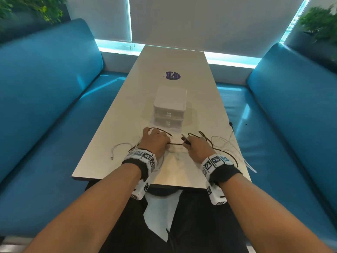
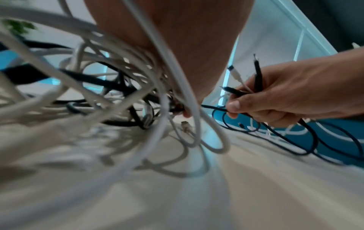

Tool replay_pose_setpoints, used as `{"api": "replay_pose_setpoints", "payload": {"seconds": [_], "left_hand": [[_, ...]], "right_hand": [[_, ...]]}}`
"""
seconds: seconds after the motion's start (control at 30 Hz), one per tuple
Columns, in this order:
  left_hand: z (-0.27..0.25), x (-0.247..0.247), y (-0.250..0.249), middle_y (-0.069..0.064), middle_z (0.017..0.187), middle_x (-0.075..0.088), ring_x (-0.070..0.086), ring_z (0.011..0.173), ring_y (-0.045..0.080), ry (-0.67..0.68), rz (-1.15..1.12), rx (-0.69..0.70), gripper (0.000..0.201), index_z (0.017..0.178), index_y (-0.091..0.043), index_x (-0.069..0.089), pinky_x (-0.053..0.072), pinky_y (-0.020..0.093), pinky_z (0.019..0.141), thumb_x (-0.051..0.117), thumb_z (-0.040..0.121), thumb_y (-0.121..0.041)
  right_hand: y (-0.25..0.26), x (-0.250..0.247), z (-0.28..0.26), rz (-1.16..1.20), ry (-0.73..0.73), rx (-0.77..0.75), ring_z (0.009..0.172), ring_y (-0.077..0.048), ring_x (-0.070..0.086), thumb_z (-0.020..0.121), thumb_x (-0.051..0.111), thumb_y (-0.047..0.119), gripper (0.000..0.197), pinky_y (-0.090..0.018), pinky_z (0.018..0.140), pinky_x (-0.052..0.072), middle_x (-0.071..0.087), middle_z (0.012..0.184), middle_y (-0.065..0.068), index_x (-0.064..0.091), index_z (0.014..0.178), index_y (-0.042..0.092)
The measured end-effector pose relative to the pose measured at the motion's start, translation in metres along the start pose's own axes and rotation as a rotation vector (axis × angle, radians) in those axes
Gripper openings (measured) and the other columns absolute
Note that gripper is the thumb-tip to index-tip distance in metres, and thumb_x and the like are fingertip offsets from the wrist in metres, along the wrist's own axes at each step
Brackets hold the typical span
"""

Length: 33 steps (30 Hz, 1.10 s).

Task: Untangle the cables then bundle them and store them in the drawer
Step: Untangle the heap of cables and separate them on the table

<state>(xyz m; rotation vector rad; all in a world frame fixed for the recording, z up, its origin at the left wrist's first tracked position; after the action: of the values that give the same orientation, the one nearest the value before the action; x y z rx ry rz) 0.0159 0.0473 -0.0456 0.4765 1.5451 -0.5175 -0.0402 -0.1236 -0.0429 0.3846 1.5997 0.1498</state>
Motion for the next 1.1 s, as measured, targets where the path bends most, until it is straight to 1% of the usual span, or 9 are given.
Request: {"api": "replay_pose_setpoints", "payload": {"seconds": [0.1,0.2,0.37,0.53,0.63,0.77,0.9,1.03,1.1], "left_hand": [[-0.003,0.002,0.017,-0.012,0.115,0.061,0.046,0.121,0.021,-0.062,-0.086,-0.101,0.027,0.108,-0.034,0.068,0.021,0.052,0.107,0.042,0.102,-0.038],[-0.003,0.003,0.022,-0.015,0.114,0.063,0.046,0.119,0.02,-0.081,-0.063,-0.058,0.028,0.106,-0.036,0.069,0.023,0.049,0.104,0.041,0.104,-0.037],[0.001,0.006,0.006,-0.01,0.115,0.06,0.044,0.121,0.022,-0.055,0.086,-0.018,0.024,0.107,-0.031,0.067,0.022,0.049,0.106,0.044,0.101,-0.027],[-0.002,0.009,0.018,-0.005,0.116,0.06,0.043,0.122,0.026,-0.032,0.174,-0.088,0.023,0.11,-0.025,0.066,0.021,0.052,0.107,0.048,0.097,-0.03],[-0.002,0.01,0.025,-0.006,0.113,0.06,0.044,0.12,0.025,-0.024,0.171,-0.121,0.021,0.107,-0.025,0.067,0.023,0.051,0.105,0.05,0.095,-0.028],[0.001,0.01,0.019,-0.01,0.112,0.063,0.044,0.12,0.022,-0.045,0.108,-0.07,0.021,0.103,-0.026,0.068,0.022,0.049,0.106,0.05,0.093,-0.024],[0.0,0.007,0.013,-0.01,0.126,0.059,0.047,0.12,0.02,-0.146,0.003,-0.028,0.028,0.116,-0.03,0.064,0.024,0.046,0.106,0.048,0.094,-0.032],[0.004,-0.002,0.008,-0.003,0.138,0.049,0.051,0.115,0.025,-0.229,-0.136,-0.049,0.037,0.134,-0.025,0.055,0.037,0.045,0.097,0.046,0.098,-0.029],[0.009,-0.007,0.008,-0.002,0.143,0.045,0.054,0.115,0.027,-0.22,-0.192,-0.066,0.041,0.141,-0.023,0.05,0.045,0.045,0.094,0.043,0.101,-0.024]], "right_hand": [[-0.025,-0.016,0.005,-0.053,-0.036,0.08,0.095,-0.035,0.063,0.101,0.048,0.036,0.031,-0.039,0.079,0.051,0.066,0.105,-0.016,0.06,0.113,0.009],[-0.051,-0.025,0.001,-0.102,-0.025,0.207,0.096,-0.034,0.063,0.101,0.049,0.032,0.029,-0.037,0.078,0.049,0.066,0.106,-0.017,0.059,0.114,0.008],[-0.051,-0.016,-0.008,-0.13,-0.03,0.196,0.091,-0.031,0.063,0.1,0.049,0.029,0.022,-0.036,0.074,0.051,0.064,0.102,-0.014,0.057,0.11,0.011],[-0.068,-0.027,-0.019,-0.284,0.011,0.294,0.094,-0.029,0.067,0.097,0.044,0.01,0.021,-0.04,0.083,0.056,0.067,0.104,-0.011,0.063,0.107,0.011],[-0.081,-0.034,-0.025,-0.337,0.026,0.328,0.095,-0.029,0.067,0.095,0.045,0.008,0.02,-0.041,0.083,0.057,0.068,0.105,-0.011,0.063,0.104,0.01],[-0.066,-0.03,-0.023,-0.255,0.042,0.209,0.093,-0.029,0.067,0.096,0.043,0.013,0.022,-0.038,0.08,0.055,0.066,0.103,-0.01,0.061,0.109,0.013],[-0.041,-0.022,-0.022,-0.225,0.047,-0.015,0.092,-0.032,0.065,0.096,0.047,0.023,0.02,-0.043,0.078,0.056,0.064,0.102,-0.01,0.057,0.112,0.018],[-0.024,-0.017,-0.015,-0.076,0.047,-0.091,0.092,-0.03,0.062,0.098,0.046,0.02,0.015,-0.036,0.076,0.049,0.066,0.1,-0.01,0.059,0.105,0.018],[-0.017,-0.016,-0.014,0.032,0.038,-0.087,0.089,-0.028,0.062,0.1,0.044,0.022,0.015,-0.037,0.077,0.05,0.068,0.097,-0.008,0.059,0.099,0.02]]}}
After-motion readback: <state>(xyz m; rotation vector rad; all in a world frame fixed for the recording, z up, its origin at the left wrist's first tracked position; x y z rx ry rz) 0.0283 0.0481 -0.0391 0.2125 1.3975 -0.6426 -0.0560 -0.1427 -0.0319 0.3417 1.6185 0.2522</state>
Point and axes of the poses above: each hand's wrist, its own z-axis towards the middle knuckle, its own x-axis out of the palm, y = z × x, the point moved 2 cm from there along z, towards the middle knuckle
